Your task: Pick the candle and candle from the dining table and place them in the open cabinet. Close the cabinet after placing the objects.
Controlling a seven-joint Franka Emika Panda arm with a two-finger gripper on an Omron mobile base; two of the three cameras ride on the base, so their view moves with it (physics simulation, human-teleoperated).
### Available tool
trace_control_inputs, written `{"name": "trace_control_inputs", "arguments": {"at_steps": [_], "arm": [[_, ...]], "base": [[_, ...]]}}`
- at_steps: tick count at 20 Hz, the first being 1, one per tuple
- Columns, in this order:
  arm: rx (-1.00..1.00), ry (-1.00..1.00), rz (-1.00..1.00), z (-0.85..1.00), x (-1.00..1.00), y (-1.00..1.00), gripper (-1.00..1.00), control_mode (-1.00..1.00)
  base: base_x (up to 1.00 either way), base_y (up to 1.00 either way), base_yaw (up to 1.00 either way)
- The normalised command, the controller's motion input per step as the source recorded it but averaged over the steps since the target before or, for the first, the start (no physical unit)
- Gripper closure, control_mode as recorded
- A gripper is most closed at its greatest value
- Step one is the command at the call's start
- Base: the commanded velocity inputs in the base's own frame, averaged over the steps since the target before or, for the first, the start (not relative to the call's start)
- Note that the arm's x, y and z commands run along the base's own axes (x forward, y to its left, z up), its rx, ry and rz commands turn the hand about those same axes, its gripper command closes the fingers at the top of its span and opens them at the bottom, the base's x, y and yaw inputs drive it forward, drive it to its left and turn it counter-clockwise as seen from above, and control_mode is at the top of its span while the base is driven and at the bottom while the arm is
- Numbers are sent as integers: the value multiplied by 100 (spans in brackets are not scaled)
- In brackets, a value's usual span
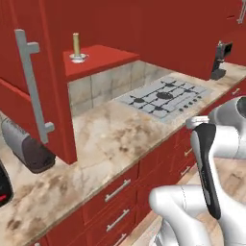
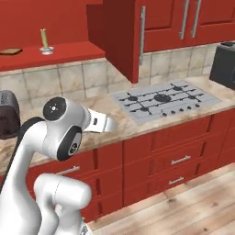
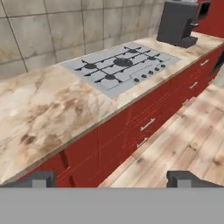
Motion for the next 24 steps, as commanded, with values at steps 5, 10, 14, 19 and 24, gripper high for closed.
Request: {"name": "trace_control_inputs", "arguments": {"at_steps": [5, 10, 14, 19, 24], "arm": [[0, 0, 0, 0, 0, 0, -100, 100], [0, 0, 0, 0, 0, 0, -100, 100], [0, 0, 0, 0, 0, 0, -100, 100], [0, 0, 0, 0, 0, 0, -100, 100], [0, 0, 0, 0, 0, 0, -100, 100]], "base": [[0, 0, -100], [0, 0, -99], [0, 0, -95], [13, 0, -74], [48, 0, -24]]}}
